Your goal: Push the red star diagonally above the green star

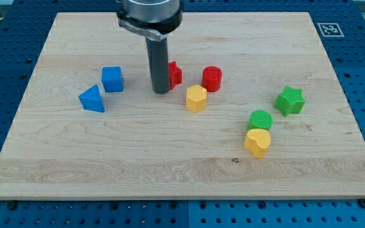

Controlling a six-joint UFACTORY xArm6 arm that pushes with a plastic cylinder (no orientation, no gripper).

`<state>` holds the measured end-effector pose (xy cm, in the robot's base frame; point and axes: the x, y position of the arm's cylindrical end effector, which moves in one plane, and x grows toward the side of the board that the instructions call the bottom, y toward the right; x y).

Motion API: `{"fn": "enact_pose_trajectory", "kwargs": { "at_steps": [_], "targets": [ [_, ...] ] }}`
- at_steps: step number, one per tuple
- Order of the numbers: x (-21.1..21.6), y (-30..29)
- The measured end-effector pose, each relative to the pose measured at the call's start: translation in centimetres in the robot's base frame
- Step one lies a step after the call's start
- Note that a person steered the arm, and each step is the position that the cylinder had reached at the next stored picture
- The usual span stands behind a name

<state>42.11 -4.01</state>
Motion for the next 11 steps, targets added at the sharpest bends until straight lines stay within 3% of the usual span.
{"fn": "enact_pose_trajectory", "kwargs": {
  "at_steps": [3,4,5,7,10,11],
  "targets": [
    [-8.6,0.1],
    [-9.4,1.5],
    [-9.1,4.8],
    [-5.7,6.0],
    [-6.4,13.5],
    [-8.6,13.8]
  ]
}}
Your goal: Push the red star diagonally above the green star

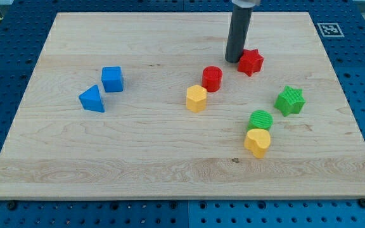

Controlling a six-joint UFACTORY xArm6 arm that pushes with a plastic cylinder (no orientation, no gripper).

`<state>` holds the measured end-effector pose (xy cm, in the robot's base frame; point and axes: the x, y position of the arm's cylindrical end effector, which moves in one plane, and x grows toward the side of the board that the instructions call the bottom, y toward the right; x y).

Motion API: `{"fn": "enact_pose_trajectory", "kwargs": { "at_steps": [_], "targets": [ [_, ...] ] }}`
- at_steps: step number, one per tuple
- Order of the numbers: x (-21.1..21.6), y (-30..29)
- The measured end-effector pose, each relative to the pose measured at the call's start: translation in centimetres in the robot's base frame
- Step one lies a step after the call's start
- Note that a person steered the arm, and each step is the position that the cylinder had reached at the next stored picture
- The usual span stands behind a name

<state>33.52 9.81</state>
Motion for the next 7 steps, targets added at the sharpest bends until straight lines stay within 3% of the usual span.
{"fn": "enact_pose_trajectory", "kwargs": {
  "at_steps": [1,2,4,7],
  "targets": [
    [-3.0,0.1],
    [-2.8,0.5],
    [0.4,0.2],
    [2.6,5.2]
  ]
}}
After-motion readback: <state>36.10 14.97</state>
